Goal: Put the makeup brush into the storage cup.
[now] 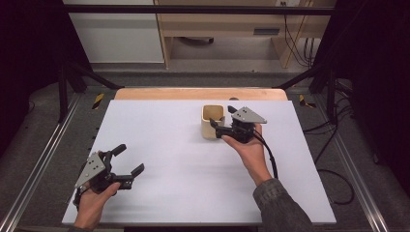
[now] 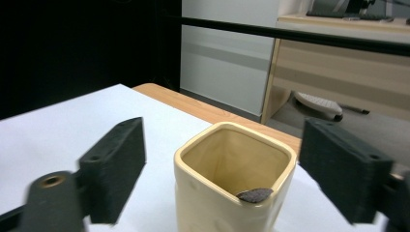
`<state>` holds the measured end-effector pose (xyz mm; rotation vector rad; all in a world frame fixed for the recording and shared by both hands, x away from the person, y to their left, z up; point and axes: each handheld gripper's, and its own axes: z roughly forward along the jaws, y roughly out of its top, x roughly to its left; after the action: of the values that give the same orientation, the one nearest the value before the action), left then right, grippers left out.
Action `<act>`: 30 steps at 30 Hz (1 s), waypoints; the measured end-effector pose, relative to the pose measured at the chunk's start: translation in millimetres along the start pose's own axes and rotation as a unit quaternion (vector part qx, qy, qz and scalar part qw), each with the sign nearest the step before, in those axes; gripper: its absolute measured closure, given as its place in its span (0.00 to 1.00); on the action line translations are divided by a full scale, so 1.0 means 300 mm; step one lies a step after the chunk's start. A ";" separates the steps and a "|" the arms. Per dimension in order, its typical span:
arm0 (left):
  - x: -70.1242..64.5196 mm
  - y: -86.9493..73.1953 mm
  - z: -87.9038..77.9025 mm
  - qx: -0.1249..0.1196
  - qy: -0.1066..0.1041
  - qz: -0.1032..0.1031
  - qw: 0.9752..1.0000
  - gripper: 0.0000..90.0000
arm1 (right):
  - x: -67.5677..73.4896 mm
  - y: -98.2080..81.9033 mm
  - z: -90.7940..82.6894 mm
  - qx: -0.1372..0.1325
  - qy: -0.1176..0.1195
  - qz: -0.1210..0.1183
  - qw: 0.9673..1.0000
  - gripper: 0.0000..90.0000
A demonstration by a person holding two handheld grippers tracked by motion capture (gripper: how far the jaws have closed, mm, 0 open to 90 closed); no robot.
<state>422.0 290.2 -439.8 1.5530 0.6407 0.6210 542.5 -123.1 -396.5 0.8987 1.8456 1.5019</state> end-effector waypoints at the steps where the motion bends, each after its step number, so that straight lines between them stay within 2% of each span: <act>1: 0.000 -0.001 0.000 0.001 0.000 0.000 1.000 0.03 | 0.000 0.001 0.000 -0.001 -0.001 0.003 1.000 0.13; 5: 0.000 -0.001 0.000 0.002 0.000 0.000 1.000 0.03 | 0.000 0.003 -0.009 0.004 0.000 0.013 1.000 0.06; 8: 0.000 0.000 0.000 0.001 0.000 0.000 1.000 0.03 | 0.004 0.002 -0.023 0.007 -0.003 0.012 1.000 0.06; 16: 0.001 -0.003 0.001 0.002 -0.003 -0.001 1.000 0.02 | 0.001 -0.010 -0.080 0.010 0.004 -0.013 1.000 0.07; 18: 0.001 -0.004 0.000 0.004 -0.003 0.000 1.000 0.02 | -0.001 -0.017 -0.098 0.012 0.011 -0.017 1.000 0.16; 19: 0.002 -0.005 0.001 0.006 -0.003 0.000 1.000 0.02 | -0.002 -0.020 -0.106 0.011 0.015 -0.017 1.000 0.17; 23: 0.003 -0.004 -0.001 0.005 -0.002 0.000 1.000 0.02 | -0.008 -0.034 -0.138 0.006 0.021 -0.011 1.000 0.10; 30: 0.007 -0.003 -0.006 0.003 0.007 -0.001 1.000 0.01 | -0.013 -0.053 -0.186 0.004 0.019 -0.033 0.999 0.07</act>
<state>422.3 293.1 -440.5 1.5547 0.6561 0.6291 498.5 -160.9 -401.3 0.8089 1.8913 1.4824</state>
